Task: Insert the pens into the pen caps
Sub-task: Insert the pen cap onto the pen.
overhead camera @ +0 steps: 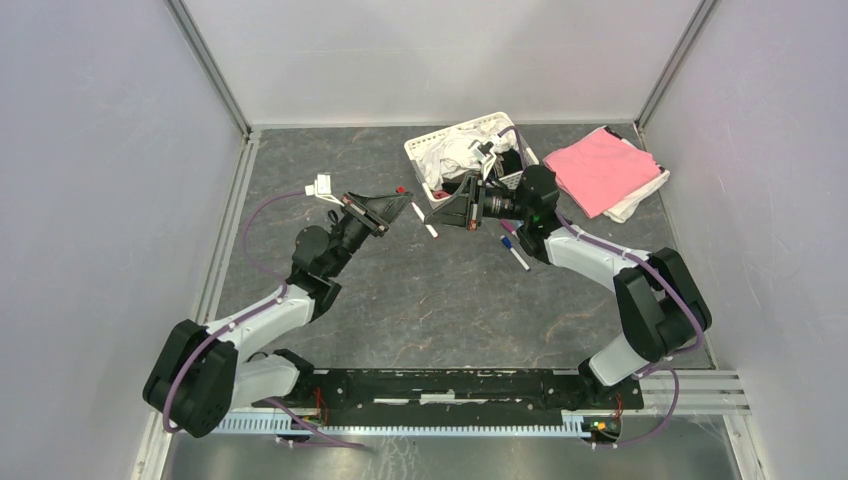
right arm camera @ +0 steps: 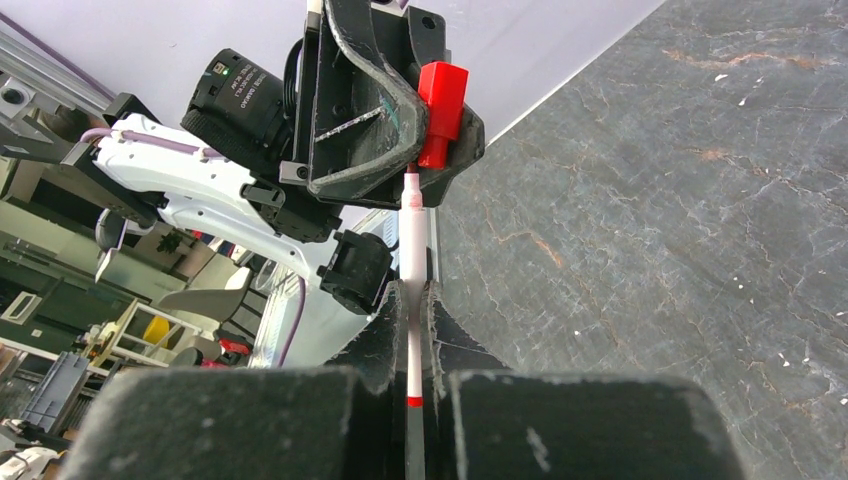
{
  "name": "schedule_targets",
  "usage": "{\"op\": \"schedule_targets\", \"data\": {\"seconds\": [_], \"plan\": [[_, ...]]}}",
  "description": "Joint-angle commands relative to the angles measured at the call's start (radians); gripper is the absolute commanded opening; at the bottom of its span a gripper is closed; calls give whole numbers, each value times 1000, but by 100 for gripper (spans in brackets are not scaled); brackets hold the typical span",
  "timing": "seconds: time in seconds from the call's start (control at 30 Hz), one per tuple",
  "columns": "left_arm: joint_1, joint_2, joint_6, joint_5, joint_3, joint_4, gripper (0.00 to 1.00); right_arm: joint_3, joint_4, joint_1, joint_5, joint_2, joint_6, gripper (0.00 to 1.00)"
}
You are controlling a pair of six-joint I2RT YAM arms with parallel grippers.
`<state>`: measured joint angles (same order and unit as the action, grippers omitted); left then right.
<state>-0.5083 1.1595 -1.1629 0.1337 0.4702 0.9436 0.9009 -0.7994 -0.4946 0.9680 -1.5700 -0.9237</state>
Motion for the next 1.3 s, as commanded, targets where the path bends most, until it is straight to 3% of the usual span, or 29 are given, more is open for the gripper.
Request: {"op": "schedule_targets", "data": {"seconds": [0.0, 1.27], "plan": [[-7, 3, -4, 9, 31, 34, 3, 5, -28, 1, 5, 11, 5, 0], [-16, 18, -40, 21, 18, 89, 3, 21, -7, -4, 1, 2, 16, 0]]}}
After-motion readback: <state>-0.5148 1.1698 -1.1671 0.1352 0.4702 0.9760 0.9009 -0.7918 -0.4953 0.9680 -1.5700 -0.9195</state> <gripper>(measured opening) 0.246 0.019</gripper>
